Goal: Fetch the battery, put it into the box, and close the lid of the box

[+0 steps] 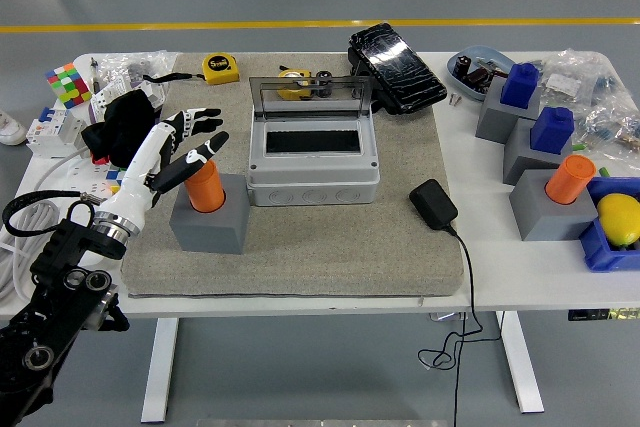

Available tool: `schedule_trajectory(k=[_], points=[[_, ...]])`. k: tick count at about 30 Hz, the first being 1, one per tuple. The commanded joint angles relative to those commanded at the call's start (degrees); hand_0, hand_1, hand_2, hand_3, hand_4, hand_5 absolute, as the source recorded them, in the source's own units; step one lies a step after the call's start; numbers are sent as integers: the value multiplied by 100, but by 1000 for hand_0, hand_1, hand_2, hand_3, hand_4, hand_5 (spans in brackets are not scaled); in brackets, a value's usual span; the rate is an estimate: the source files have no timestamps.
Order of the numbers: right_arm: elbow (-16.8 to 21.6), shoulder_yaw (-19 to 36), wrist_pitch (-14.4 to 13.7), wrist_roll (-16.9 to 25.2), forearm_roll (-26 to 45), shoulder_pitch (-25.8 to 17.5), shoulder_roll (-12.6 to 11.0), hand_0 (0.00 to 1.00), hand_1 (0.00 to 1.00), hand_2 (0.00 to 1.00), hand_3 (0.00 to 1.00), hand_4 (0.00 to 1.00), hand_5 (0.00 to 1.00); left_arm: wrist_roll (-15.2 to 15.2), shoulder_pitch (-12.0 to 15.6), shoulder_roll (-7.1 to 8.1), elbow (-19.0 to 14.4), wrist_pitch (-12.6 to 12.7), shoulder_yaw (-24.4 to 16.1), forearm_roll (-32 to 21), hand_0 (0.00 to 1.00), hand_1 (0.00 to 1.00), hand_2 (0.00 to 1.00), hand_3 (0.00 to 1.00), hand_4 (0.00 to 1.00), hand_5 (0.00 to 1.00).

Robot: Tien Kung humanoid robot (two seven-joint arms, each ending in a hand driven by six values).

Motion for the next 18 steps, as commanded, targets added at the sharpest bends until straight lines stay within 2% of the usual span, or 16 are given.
schedule_trajectory(k=[2,3,8,9,14,15,18], points=[[0,-3,0,0,0,2,0,545,601,593,546,925,487,-22,13,9,2,0,11,-12,889,800,768,787,998,579],[1,-4,0,1,0,2,1,546,601,593,545,926,487,-45,26,17,2,5,21,-28,830,788,771,789,998,539],[2,-10,0,4,-5,-4,2,546,601,593,545,926,487,-159,79,54,-1,29,92,-102,830,788,771,789,998,539],[3,-8,0,5,-6,-7,3,545,602,593,546,926,486,-179,85,58,2,34,109,-117,799,774,769,790,998,438],[3,1,5,5,-11,-27,9,545,602,593,546,926,486,-275,125,46,35,60,182,-154,799,774,769,790,998,438],[2,3,7,6,-11,-34,10,545,602,593,545,926,485,-283,135,41,46,63,196,-165,791,769,753,774,998,385],[0,8,10,5,-11,-42,13,545,602,593,545,926,485,-289,149,34,83,76,249,-165,791,769,753,774,998,385]])
